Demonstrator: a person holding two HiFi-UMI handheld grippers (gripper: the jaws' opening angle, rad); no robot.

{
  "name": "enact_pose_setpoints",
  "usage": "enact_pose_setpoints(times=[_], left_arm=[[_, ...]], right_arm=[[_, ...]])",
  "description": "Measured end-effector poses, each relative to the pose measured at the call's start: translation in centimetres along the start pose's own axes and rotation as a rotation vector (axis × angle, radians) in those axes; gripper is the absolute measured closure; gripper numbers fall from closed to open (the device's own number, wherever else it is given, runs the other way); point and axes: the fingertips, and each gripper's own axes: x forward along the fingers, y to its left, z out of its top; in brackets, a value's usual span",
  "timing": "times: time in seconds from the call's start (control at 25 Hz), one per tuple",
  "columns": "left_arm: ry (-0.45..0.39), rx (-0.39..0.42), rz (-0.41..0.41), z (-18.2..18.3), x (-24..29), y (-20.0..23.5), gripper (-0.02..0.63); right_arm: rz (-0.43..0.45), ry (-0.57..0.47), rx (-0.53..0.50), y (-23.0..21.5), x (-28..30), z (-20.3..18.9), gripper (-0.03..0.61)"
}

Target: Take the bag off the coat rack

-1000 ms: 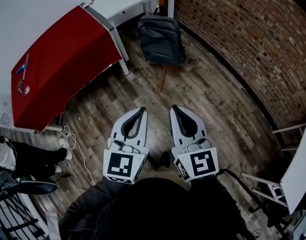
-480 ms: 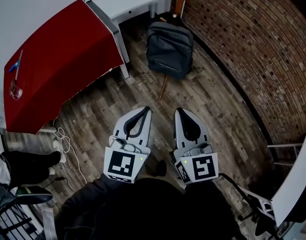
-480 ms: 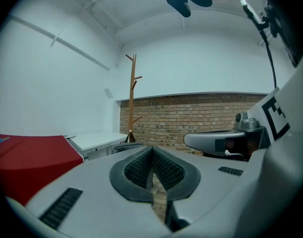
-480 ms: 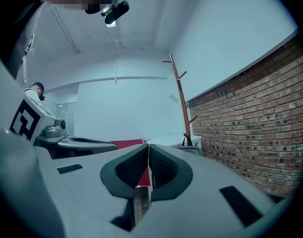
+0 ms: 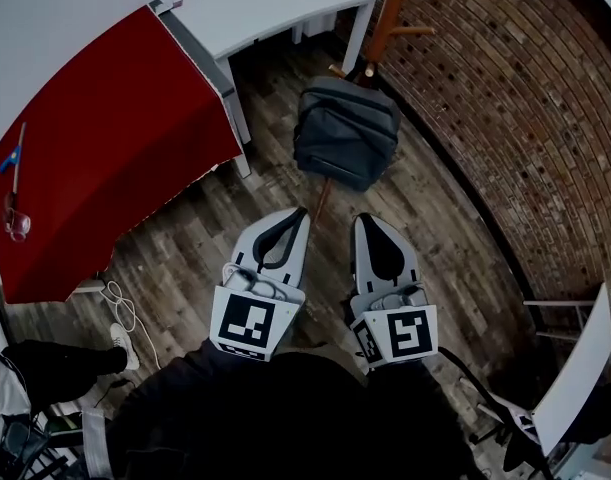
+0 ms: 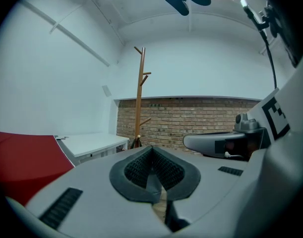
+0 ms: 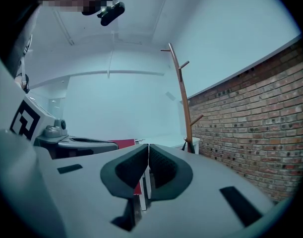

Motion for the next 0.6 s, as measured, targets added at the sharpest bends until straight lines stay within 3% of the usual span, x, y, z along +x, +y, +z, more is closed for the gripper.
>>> enact_pose_setpoints(times=[0.32, 0.6], left_arm=[[-0.002, 0.001, -0.077, 0.6, 4.1, 2.1, 0.604], [0.022, -0.007, -0.11, -0.1, 9.2, 1.4, 0.604]], right_arm=[[-0.076, -0.016, -0.032, -2.4, 3.3, 1.6, 0.57], [-0.138, -0.039, -0.016, -7.8, 5.1, 1.3, 0.569]])
